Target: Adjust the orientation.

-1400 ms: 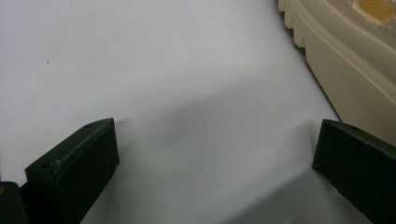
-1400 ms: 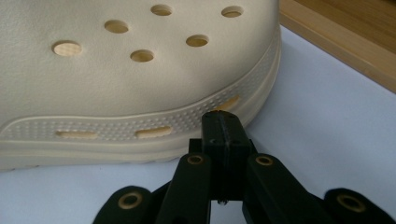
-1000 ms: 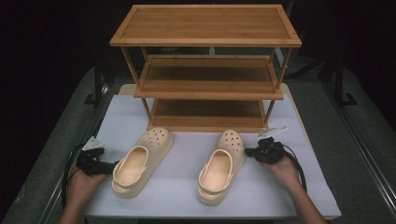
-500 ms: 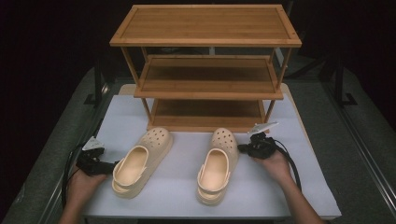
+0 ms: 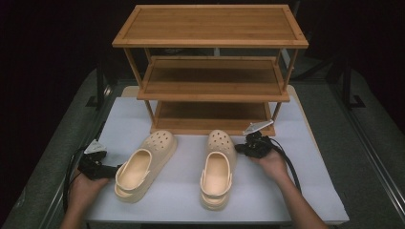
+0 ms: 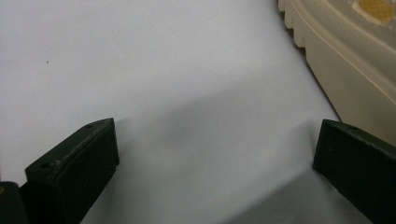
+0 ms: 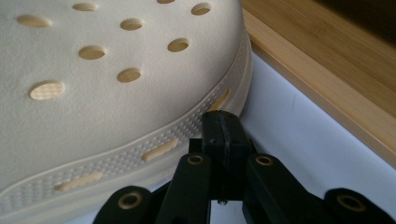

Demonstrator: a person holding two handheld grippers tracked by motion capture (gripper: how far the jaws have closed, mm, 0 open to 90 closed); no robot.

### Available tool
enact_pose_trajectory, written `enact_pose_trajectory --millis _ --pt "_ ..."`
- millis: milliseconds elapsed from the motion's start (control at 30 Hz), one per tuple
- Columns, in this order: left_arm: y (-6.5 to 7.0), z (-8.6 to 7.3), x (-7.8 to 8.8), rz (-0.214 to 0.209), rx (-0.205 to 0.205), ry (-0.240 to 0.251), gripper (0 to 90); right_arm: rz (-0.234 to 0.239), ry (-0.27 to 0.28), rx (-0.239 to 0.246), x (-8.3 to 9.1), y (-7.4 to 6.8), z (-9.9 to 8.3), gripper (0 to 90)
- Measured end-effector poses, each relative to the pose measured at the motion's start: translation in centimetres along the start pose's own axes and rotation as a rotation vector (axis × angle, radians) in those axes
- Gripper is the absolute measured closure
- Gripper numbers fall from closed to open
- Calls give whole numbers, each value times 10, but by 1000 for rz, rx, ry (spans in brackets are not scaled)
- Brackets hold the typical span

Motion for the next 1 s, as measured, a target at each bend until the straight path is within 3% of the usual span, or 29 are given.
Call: enact_pose_trajectory --millis 833,1000 --pt "0 0 0 0 0 0 0 54 1 33 -36 -18 37 899" --pt "0 0 0 -1 -1 -1 0 63 3 58 -45 -24 46 899"
Point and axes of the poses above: each handheld gripper's, and its own axes: x roughly backward along the jaws, z roughly out of its top, y roughly to its right, the point moved 7 cm from there along -x, roughly forward along the jaws, and after that the axes turned 4 degrees about x, right-handed, at the moved point
